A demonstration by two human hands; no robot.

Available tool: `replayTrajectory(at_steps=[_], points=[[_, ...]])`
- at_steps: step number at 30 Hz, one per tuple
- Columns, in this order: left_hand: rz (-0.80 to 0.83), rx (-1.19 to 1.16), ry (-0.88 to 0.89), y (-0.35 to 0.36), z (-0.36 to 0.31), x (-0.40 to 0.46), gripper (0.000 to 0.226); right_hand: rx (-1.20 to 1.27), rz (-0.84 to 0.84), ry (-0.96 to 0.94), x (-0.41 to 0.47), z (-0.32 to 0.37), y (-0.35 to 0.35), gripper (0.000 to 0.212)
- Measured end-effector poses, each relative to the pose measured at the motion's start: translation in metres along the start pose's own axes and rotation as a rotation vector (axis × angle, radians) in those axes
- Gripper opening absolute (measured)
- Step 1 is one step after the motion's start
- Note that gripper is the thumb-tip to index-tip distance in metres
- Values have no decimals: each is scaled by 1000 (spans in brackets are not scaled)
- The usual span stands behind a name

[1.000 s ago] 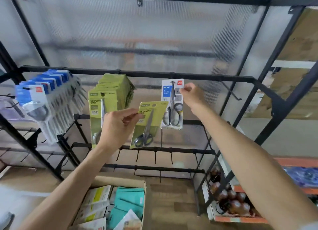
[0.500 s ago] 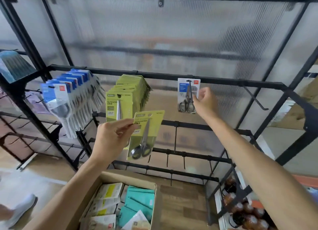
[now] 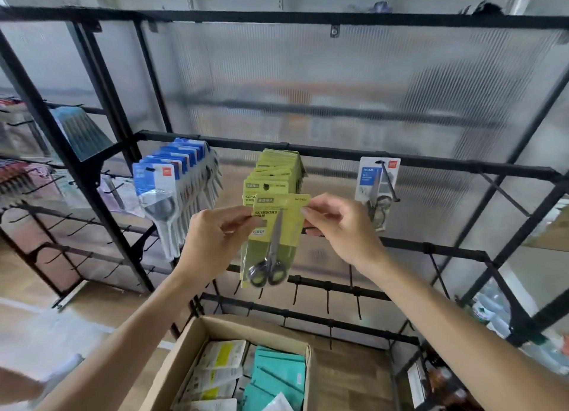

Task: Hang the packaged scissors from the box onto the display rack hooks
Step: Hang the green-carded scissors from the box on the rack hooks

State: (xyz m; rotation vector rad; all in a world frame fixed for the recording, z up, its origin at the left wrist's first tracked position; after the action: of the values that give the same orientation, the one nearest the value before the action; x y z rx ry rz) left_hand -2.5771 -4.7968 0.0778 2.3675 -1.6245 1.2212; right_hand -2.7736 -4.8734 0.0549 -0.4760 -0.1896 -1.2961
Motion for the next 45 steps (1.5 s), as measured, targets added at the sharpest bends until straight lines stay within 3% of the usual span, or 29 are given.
replayTrajectory(at_steps=[3,10,16,25,31,45], points=[[27,28,-43,-9,19,4,13,36,-33,44,7,-1,21,15],[80,195,49,-25,36,9,45,-38,-111,196,36,-25,43,15],[212,331,139,-26,48,11,43,-127,-180,242,47,-40,39,8],[285,329,166,-28,60,11,43,-255,-270,232,49,-37,35,7],[294,349,153,-28,59,13,43,-391,-269,147,48,-24,41,20],[298,313,125,-10,52,19,45,-471,-306,248,72,-36,44,25]])
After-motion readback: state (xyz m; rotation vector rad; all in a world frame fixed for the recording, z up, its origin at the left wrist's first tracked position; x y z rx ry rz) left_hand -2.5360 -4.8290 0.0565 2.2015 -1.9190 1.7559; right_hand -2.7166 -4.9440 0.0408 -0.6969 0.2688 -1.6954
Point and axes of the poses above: each hand's wrist, its own x-axis towards the middle knuckle, its own y-axis out of the palm, z = x × y, the point moved 9 cm from there along x, towards the middle knuckle, and after that the axes turned 7 degrees about -z, right-handed, at the moved point
